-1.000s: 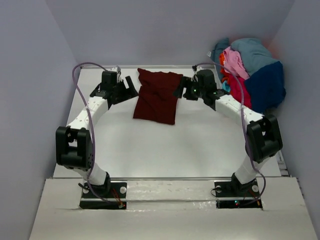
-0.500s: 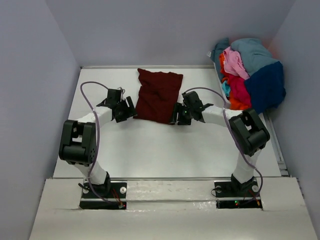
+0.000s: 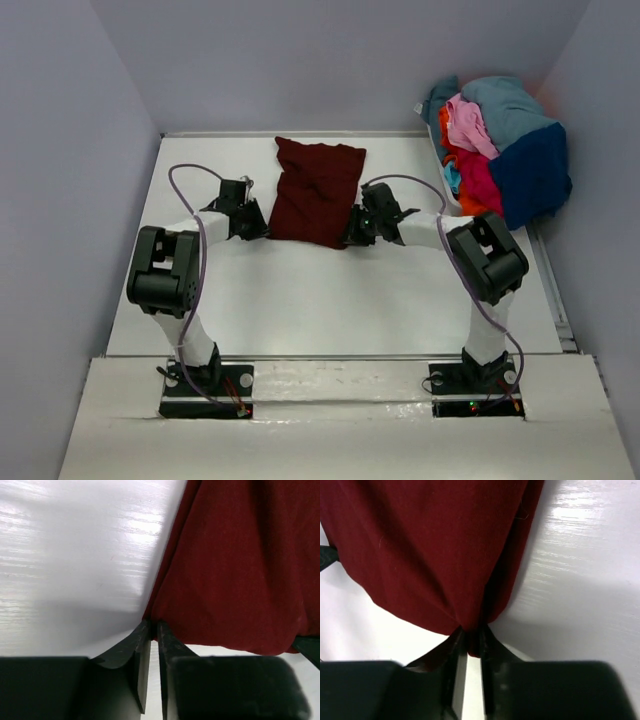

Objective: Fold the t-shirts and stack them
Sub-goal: Grab one side of the 2/3 rectangular tshirt with both arms

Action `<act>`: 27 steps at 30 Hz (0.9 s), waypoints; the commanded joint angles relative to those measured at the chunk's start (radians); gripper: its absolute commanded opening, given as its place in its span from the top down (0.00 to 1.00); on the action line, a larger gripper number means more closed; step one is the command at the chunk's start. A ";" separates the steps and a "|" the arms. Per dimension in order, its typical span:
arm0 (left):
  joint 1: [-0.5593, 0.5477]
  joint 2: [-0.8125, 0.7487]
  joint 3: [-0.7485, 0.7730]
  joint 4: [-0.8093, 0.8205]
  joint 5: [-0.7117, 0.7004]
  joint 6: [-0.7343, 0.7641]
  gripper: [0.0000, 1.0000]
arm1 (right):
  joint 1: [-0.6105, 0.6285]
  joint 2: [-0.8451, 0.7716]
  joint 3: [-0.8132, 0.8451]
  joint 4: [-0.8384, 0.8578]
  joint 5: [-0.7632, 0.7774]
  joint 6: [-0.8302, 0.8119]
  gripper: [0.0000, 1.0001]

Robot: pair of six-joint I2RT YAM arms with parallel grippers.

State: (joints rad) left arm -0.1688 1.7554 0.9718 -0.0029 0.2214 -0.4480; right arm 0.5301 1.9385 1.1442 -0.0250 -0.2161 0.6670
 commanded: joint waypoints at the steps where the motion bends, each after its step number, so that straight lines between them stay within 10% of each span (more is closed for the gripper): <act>1: -0.014 0.009 -0.012 0.046 0.038 0.006 0.86 | 0.004 0.020 -0.014 0.056 0.047 0.000 0.93; 27: -0.422 -0.709 -0.237 -0.186 -0.447 -0.331 0.94 | 0.031 -0.637 -0.383 -0.116 0.053 0.008 0.93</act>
State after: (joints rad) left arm -0.5346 1.1397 0.7219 -0.1005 -0.0769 -0.6876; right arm 0.5518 1.4555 0.7547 -0.0704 -0.2024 0.6712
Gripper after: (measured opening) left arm 0.076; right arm 0.098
